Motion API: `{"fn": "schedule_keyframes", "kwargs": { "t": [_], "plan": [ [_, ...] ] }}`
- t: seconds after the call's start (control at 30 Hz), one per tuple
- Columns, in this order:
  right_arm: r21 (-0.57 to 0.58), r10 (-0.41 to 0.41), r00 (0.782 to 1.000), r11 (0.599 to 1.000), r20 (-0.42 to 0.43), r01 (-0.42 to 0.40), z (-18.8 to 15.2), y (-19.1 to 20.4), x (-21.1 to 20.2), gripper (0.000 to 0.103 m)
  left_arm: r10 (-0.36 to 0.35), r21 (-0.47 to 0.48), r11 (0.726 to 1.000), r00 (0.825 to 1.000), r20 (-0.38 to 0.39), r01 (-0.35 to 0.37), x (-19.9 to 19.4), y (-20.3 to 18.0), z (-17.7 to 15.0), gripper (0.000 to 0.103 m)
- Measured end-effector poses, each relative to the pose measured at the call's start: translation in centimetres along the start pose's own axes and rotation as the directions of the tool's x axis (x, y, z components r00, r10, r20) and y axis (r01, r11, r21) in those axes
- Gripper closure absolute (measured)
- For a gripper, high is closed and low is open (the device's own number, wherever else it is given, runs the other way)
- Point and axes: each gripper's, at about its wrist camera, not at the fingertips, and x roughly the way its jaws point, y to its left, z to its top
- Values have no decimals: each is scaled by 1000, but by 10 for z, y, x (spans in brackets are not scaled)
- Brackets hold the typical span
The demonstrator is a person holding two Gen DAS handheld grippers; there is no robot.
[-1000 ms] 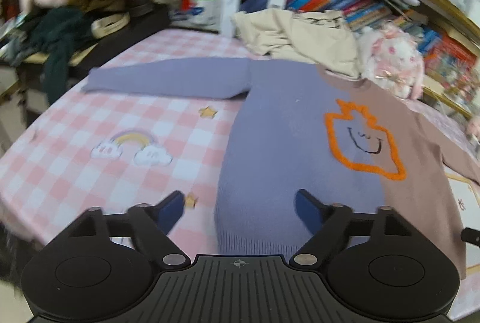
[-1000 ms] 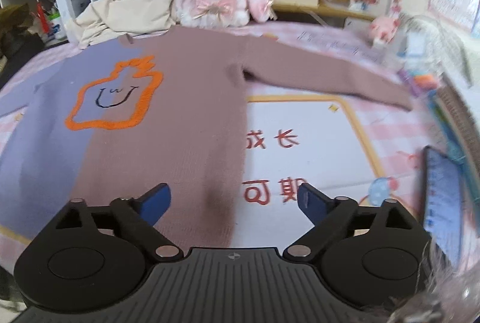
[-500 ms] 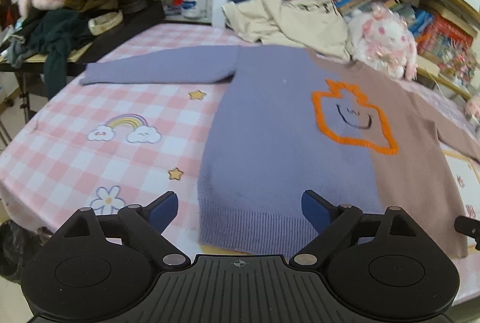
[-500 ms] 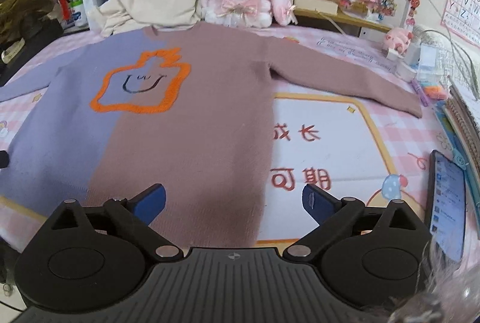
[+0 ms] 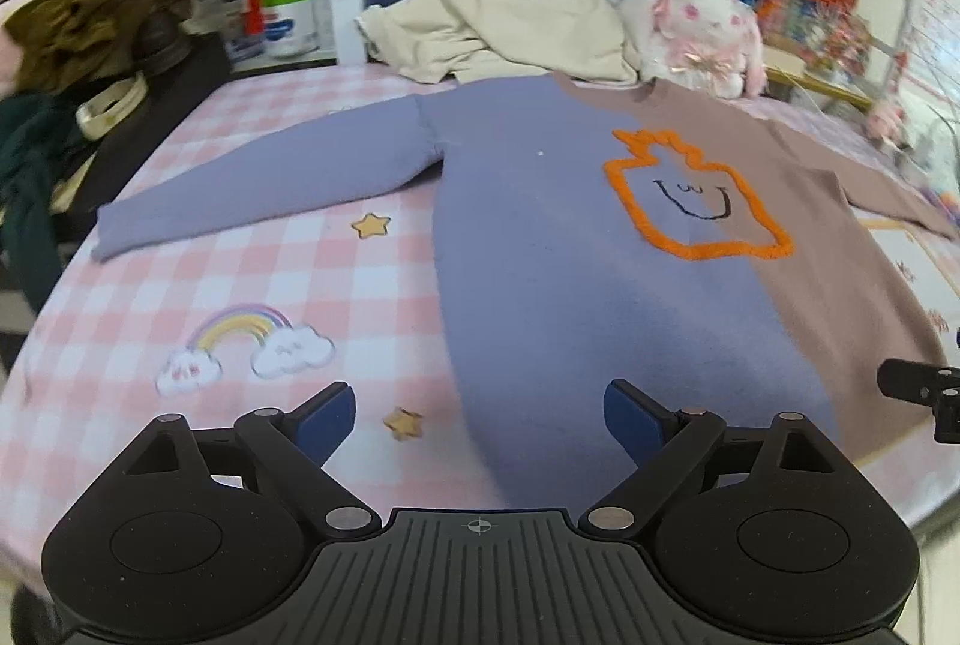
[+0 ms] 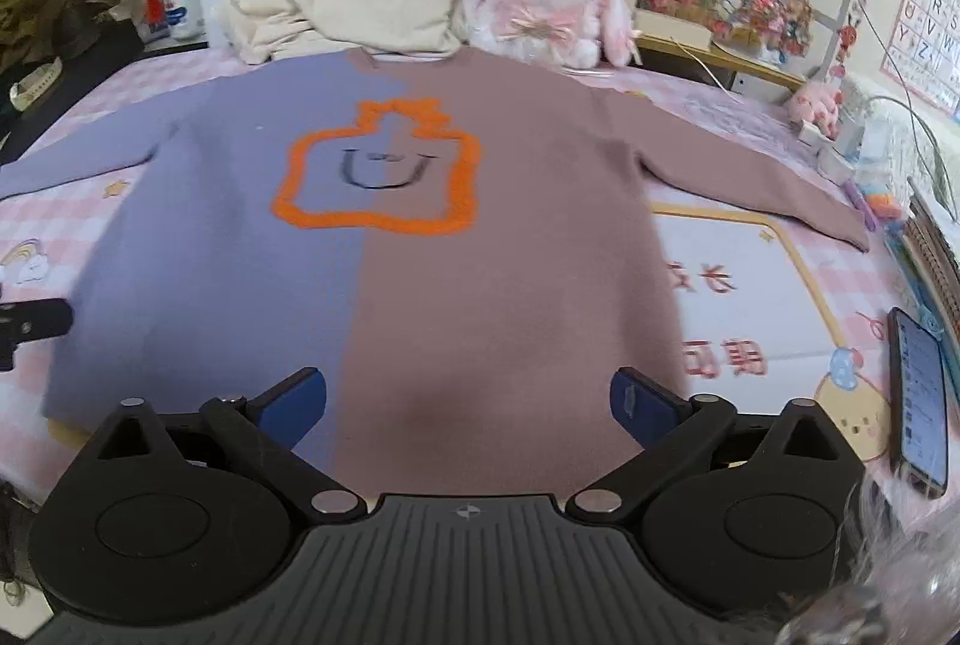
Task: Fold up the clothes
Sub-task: 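Open both grippers and move the left gripper to the lavender sleeve cuff, then close the left gripper on the lavender sleeve cuff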
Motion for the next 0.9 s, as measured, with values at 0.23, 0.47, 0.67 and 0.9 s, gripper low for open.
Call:
{"fn": "schedule_keyframes", "kwargs": {
  "t": [0.23,0.47,0.67,0.9],
  "plan": [
    [-7,-20,1000,1000,-4,19,0,59,-1,1,-49,61,997,999,0,49,10,45,10,10],
    [24,-33,999,999,0,33,8,97,2,1,-33,22,999,999,30,32,15,96,17,10],
    [-5,-42,999,999,7,42,17,118,5,1,25,-175,984,996,89,-9,25,155,21,10],
    [-42,-80,997,996,20,81,20,125,3,1,85,-433,901,987,133,-19,42,224,27,12]
  ]
}}
